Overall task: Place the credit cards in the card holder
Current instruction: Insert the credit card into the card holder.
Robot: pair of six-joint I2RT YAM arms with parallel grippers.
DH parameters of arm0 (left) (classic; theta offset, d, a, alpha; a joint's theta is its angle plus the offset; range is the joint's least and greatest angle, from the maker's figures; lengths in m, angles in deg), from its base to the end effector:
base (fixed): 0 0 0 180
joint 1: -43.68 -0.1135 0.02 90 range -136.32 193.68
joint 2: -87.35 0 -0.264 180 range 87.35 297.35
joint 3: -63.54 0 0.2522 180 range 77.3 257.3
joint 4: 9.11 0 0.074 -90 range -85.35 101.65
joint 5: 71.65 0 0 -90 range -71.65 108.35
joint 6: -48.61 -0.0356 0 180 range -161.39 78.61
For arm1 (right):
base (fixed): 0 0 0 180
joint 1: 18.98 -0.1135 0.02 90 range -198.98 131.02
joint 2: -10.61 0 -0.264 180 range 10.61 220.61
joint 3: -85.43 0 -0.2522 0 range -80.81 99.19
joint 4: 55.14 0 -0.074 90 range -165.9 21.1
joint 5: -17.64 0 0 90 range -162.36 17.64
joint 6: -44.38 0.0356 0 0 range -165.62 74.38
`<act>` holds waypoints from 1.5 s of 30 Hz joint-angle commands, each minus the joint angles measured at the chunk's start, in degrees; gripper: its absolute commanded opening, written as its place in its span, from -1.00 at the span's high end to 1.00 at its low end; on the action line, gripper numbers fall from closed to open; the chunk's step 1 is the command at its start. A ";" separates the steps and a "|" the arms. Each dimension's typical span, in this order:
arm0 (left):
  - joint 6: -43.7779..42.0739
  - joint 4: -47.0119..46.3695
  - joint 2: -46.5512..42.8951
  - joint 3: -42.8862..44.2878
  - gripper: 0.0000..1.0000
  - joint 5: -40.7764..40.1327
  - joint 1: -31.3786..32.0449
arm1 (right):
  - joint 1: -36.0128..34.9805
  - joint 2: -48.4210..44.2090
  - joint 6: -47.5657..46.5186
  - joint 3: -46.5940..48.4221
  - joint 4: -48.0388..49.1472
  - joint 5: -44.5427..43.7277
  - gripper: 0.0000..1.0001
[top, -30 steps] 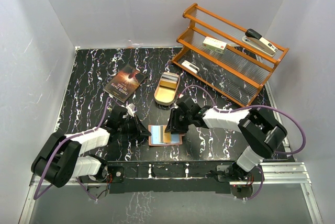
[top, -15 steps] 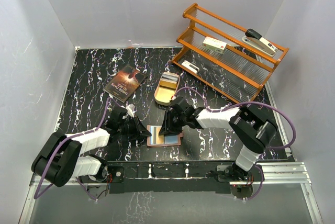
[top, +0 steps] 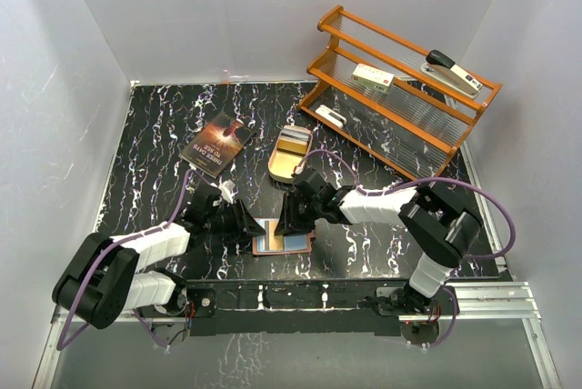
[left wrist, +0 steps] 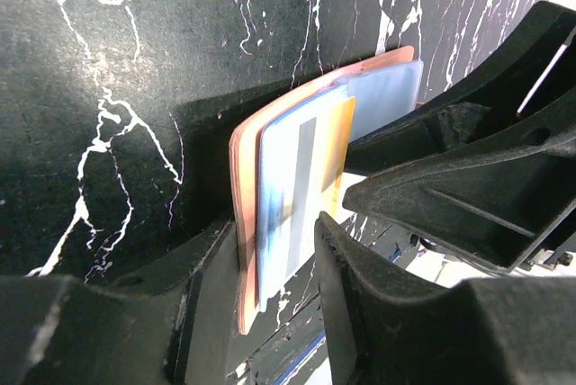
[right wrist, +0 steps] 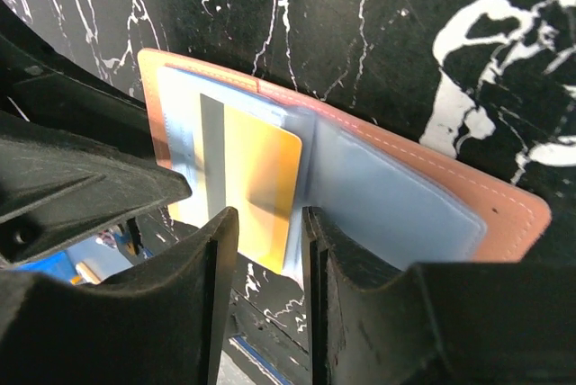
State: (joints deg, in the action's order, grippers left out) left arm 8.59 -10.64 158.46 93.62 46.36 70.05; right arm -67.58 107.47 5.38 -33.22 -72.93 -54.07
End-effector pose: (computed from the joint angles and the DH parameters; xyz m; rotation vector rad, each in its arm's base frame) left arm 0.1773 -0.1065 0.1307 -0.2206 2.4735 -1.2025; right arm 0.2041 0.2484 0.1427 -0.0906 2.7964 0.9981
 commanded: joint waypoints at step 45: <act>-10.18 21.57 -10.65 11.56 -0.38 -10.27 0.17 | 0.78 -6.57 -30.55 21.92 -16.48 -18.72 0.18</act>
State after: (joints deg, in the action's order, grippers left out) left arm 1.92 3.98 151.38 100.35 38.97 70.05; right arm -67.93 101.57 -13.28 -19.32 -85.55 -65.37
